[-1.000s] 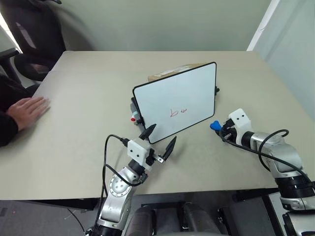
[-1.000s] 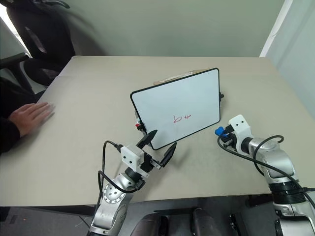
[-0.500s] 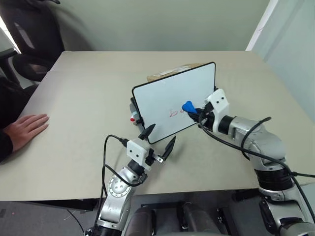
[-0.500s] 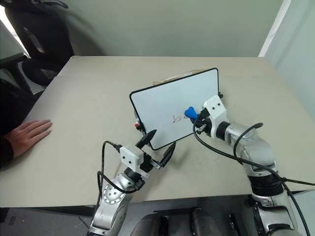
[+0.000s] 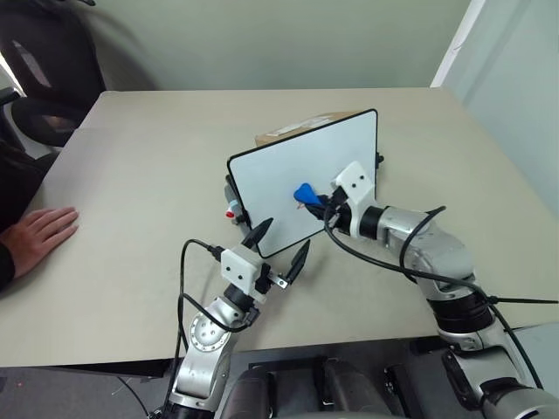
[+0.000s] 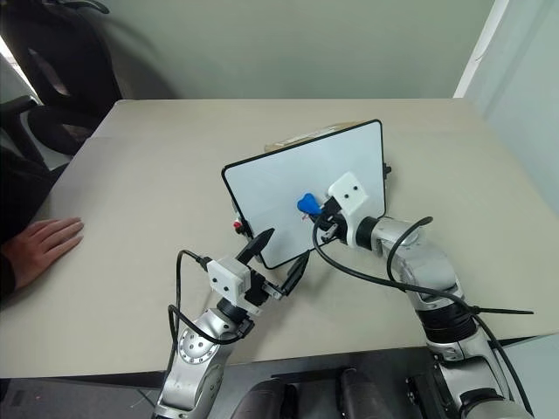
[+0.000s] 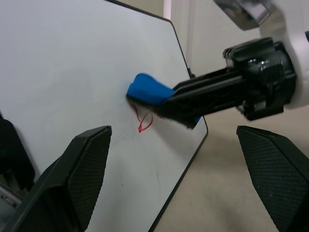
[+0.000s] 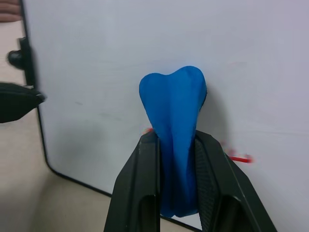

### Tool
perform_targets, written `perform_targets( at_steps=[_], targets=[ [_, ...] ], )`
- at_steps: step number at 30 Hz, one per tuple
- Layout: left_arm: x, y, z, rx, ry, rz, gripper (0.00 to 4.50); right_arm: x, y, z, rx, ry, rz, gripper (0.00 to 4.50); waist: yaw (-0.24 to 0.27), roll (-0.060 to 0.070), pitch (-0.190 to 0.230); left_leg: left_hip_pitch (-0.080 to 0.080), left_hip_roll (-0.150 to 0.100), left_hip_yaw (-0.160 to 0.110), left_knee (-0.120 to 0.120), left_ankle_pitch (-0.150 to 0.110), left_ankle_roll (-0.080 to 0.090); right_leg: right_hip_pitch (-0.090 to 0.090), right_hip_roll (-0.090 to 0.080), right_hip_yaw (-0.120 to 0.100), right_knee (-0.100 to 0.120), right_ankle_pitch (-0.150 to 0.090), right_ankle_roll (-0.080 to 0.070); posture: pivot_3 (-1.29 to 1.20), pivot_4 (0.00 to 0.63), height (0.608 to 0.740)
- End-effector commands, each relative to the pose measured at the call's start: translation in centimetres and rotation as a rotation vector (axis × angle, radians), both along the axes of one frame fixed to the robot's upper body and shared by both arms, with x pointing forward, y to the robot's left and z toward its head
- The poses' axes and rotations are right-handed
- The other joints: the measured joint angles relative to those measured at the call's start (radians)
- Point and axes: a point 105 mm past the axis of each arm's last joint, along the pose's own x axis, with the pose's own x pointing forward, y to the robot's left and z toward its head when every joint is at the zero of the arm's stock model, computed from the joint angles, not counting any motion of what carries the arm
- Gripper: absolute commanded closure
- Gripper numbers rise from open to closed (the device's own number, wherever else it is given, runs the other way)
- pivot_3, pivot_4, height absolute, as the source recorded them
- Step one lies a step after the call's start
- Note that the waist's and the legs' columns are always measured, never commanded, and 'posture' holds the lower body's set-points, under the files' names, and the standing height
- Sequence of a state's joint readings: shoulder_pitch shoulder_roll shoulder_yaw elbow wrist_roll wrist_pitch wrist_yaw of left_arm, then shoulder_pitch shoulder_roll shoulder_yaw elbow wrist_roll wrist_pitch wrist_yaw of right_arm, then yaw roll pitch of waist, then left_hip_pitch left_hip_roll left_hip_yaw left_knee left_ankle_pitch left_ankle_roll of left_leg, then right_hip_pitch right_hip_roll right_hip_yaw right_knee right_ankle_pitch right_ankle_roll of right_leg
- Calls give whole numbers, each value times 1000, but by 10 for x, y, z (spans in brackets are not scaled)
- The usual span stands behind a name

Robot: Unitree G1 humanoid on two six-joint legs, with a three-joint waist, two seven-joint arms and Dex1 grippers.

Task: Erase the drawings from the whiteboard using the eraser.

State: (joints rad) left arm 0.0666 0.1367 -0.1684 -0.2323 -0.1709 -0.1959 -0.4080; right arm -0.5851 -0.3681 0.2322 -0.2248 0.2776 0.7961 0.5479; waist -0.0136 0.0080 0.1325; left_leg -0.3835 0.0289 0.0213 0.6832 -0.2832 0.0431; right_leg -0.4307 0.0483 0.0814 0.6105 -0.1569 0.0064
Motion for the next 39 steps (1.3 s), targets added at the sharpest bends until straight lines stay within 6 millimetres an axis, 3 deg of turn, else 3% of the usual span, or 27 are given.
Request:
perform_targets(
  at_steps=[1,6,8,16,19,22,27,31,35,39],
  targets=[
    [-4,0,13,-21,-50,0,0,2,2,-16,-45,31,1,3677,0,0,0,0,0,0,0,0,0,0,0,0,0,0,0,0,150,740],
    [-4,0,13,-20,-51,0,0,8,-10,-37,-104,81,-55,3677,-1,0,0,0,0,0,0,0,0,1,0,0,-1,-2,1,0,150,740],
    [-4,-1,12,-19,-50,0,0,12,-16,-37,-105,72,-86,3677,-1,0,0,1,0,0,1,1,0,1,0,0,0,1,1,0,150,740],
    [-2,-2,10,-12,-44,-8,0,15,-16,24,47,-93,-75,3677,-5,0,0,0,0,-1,0,9,-2,0,0,0,-1,9,0,0,150,740],
    [-1,-2,10,-12,-44,-10,0,11,-13,36,67,-123,-59,3677,-5,0,0,0,0,0,-1,9,-2,0,0,0,-1,9,0,0,150,740],
    [-1,-3,10,-14,-44,-11,0,8,-9,32,47,-111,-40,3677,-5,0,0,-1,0,-1,-2,7,-3,-1,0,0,-2,6,0,0,150,740],
    [-1,-3,11,-16,-45,-10,0,8,-10,-11,-41,7,-54,3677,-2,0,0,-1,0,-1,-2,4,-1,-1,0,0,-1,3,-4,0,150,740],
    [-1,0,12,-16,-48,0,0,13,-17,-26,-60,50,-96,3677,-3,0,0,-1,0,0,-1,3,-1,-1,0,0,-2,3,-5,0,150,740],
    [0,1,12,-14,-48,3,0,17,-22,-30,-69,64,-120,3677,-4,0,0,-1,0,0,-1,3,-2,-1,0,0,-1,1,0,0,150,740],
    [-1,3,13,-15,-49,6,0,20,-23,-11,-36,12,-125,3677,-4,0,0,0,0,-1,-1,5,-2,0,0,0,-1,5,0,0,150,740]
  ],
)
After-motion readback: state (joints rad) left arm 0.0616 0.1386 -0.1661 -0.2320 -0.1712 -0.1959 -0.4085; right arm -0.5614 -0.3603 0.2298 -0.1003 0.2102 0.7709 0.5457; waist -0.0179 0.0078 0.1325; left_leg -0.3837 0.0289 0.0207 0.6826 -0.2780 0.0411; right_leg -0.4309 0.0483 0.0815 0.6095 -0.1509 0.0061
